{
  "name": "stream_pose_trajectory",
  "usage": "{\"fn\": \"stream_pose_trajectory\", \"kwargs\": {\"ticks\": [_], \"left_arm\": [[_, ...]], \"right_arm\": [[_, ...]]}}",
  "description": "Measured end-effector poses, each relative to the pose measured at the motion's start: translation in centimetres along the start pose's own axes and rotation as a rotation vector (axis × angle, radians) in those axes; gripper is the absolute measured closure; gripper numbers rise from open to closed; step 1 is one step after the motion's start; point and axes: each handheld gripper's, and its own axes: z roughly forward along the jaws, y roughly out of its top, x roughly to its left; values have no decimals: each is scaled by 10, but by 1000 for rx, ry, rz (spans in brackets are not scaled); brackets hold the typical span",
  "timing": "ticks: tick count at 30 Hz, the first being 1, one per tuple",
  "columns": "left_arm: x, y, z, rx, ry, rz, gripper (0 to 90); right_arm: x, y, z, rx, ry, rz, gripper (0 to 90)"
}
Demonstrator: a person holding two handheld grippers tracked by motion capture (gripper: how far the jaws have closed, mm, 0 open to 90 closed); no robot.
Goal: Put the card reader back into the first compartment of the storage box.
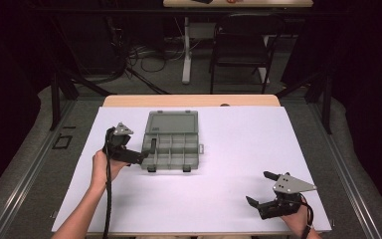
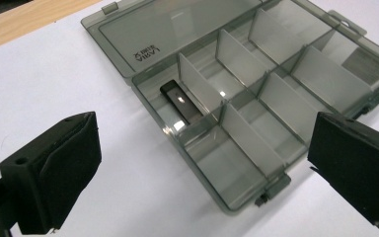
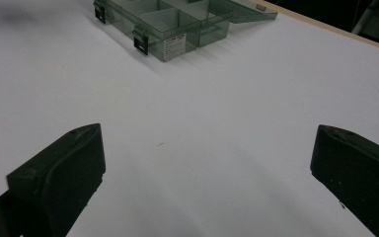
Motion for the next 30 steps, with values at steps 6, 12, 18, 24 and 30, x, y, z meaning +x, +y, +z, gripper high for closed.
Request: {"fn": "stream_pose_trajectory", "kwargs": {"ticks": [6,12,18,24,30], "left_arm": [[3,-10,-8,26,3,-8,0],[4,-21,-17,39,8,-17,0],[2,-29,-26,50,4,-17,0],[-1,-39,-31,65,-5,-22,0],[-3,-45,-35,60,-5,-25,0]], "right_arm": [[0,0,1,2,0,-2,0],[0,0,1,7,1,0,0],[0,-1,2,8,1,0,0],[0,-1,1,9,-3,1,0],[0,-1,1,10,-3,1,0]]}}
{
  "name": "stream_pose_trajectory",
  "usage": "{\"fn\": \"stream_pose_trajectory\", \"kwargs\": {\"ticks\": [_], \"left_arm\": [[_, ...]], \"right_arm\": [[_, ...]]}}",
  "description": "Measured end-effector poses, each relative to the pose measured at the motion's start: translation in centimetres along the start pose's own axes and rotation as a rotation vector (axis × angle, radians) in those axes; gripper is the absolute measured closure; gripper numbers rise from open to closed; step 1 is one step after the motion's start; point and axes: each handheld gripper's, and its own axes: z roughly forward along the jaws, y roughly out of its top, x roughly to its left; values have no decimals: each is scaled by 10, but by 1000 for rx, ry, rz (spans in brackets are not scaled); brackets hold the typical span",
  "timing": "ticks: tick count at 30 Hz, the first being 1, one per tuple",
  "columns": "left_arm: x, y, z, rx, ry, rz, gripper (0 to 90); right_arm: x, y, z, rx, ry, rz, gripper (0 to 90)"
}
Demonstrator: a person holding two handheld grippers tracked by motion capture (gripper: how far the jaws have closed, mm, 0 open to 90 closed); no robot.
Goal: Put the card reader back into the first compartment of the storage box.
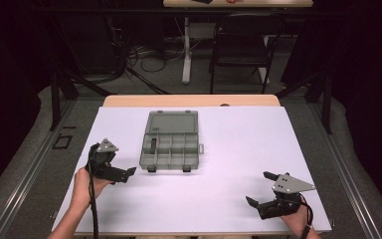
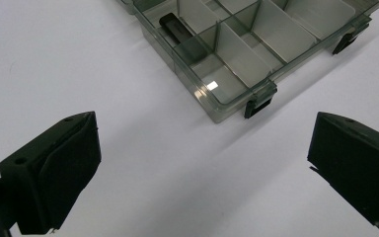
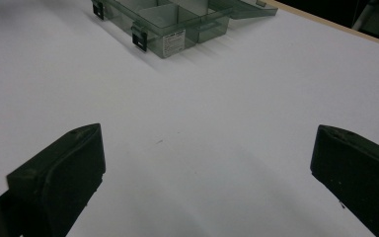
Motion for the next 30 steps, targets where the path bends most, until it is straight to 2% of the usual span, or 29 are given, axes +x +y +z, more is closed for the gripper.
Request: {"fn": "stream_pose_trajectory", "kwargs": {"ticks": [15,30], "left_arm": [[-10,-20,-4,-22,12,-12,0],[-24,-33,-4,-48,14,-5,0]], "right_arm": [[0,0,-1,0,-2,0,0],[0,0,1,3,2,0,0]]}}
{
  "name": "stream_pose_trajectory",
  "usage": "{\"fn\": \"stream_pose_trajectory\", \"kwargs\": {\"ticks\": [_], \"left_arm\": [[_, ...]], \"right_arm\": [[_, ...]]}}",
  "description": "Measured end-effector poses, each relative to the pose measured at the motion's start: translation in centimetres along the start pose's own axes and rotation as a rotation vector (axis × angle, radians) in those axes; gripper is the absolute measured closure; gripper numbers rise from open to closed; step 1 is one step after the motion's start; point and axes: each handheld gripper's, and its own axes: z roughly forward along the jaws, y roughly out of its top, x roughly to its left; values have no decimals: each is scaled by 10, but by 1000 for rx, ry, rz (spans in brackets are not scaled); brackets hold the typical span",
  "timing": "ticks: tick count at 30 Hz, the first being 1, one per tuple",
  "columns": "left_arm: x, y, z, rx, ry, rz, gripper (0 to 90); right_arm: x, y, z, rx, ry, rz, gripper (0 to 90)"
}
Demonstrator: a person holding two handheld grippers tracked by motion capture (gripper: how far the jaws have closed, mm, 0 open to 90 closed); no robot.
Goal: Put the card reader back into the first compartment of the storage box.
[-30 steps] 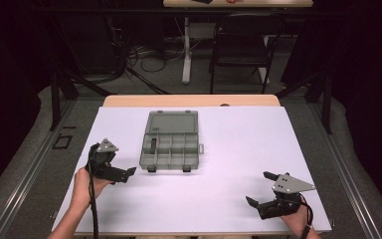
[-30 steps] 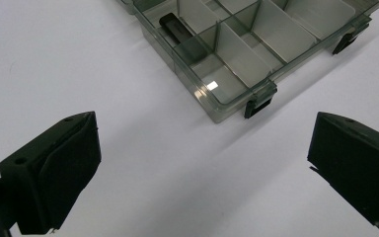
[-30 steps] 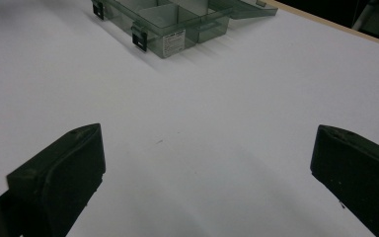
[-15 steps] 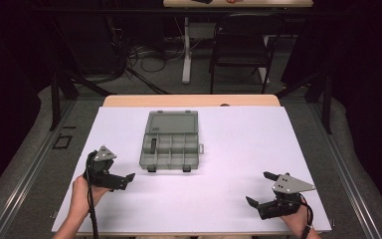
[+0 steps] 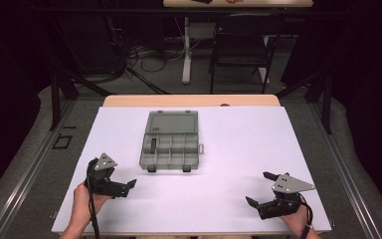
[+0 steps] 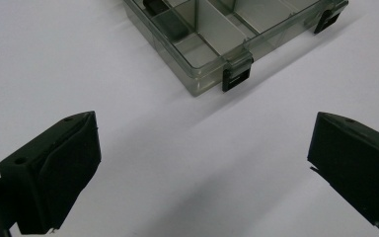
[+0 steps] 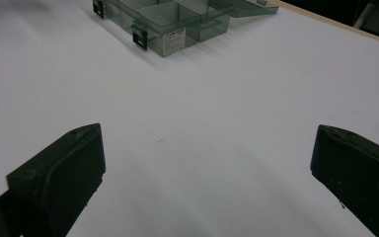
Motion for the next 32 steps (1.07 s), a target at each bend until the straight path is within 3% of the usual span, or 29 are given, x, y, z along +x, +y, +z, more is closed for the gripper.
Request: {"fn": "stream_pose_trajectory", "kwargs": {"ticks": [20,32], "left_arm": [[-16,-20,0,-41,-1,2,0],[-17,-32,4,-56,-9,-3,0]], "right_arm": [[0,0,0,4,1,2,0],[0,0,1,6,3,-4,0]]}}
